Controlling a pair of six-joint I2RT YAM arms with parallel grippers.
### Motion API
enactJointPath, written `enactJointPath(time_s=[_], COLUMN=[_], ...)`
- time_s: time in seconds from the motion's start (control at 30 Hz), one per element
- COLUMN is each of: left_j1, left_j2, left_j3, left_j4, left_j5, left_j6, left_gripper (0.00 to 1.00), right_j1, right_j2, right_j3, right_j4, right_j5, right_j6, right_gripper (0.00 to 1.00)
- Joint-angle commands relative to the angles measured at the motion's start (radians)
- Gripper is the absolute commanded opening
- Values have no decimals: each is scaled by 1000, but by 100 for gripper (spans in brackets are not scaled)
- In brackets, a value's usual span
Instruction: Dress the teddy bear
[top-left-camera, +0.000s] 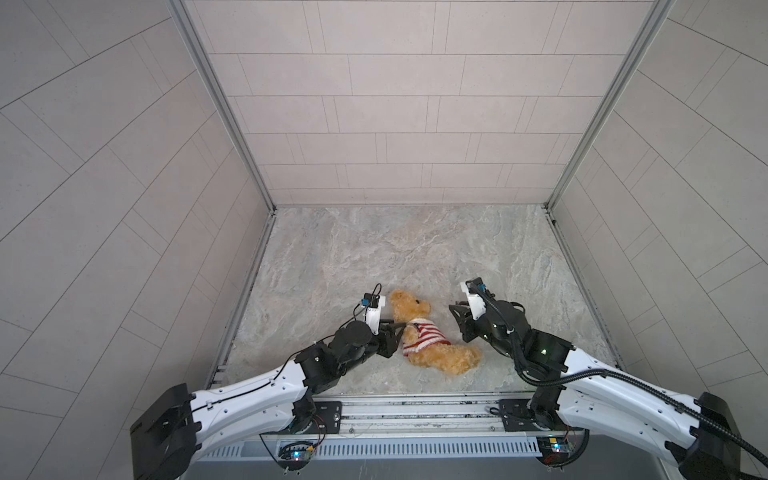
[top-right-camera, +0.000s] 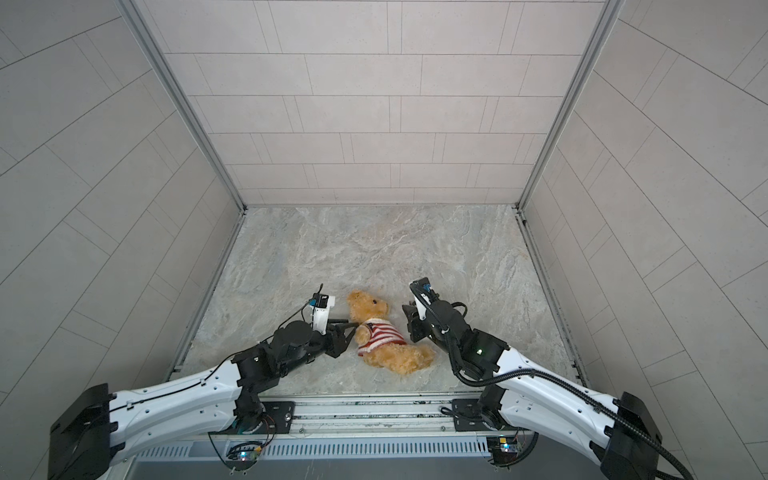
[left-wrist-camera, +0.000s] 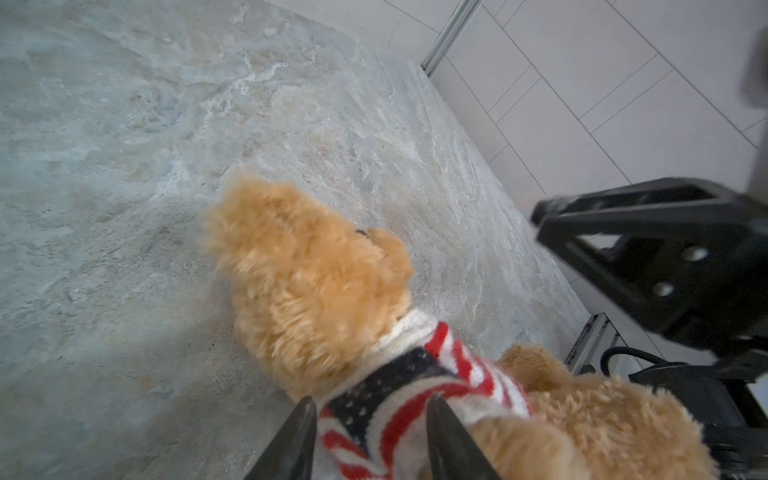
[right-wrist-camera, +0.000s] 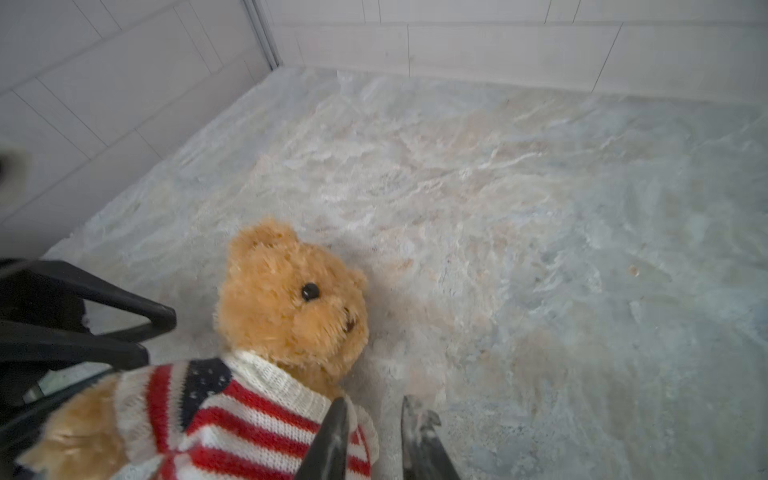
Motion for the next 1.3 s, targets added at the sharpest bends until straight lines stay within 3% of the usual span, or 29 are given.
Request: enactJointPath(time_s=[0.0, 0.27, 0.5, 0.7, 0.9, 1.03, 1.27], left_j1=[-14, -86, -82, 10, 107, 106, 50], left_j2=[-40, 61, 156, 196, 263, 202, 26], left_j3=[43, 98, 91, 61, 121, 158, 178], left_j4=[-100, -259, -235, -82, -108, -204, -349], left_j5=[50, -30, -81, 2, 67, 49, 35], left_j6=[-33, -73, -76, -38, 38, 58, -36], left_gripper=[56, 59, 58, 58, 58, 59, 60], right_j1=[0, 42, 43, 109, 165, 198, 228], right_j2=[37, 106, 119, 185, 252, 289, 309], right_j3=[-21, -57, -66, -75, -53, -41, 4], right_j4=[66, 165, 159, 231, 283, 323, 330], right_j5=[-90, -117, -137, -105, -91, -97, -121], right_j6=[35, 88, 95, 136, 161, 185, 224], right_gripper=[24, 21, 24, 24, 23, 22, 22])
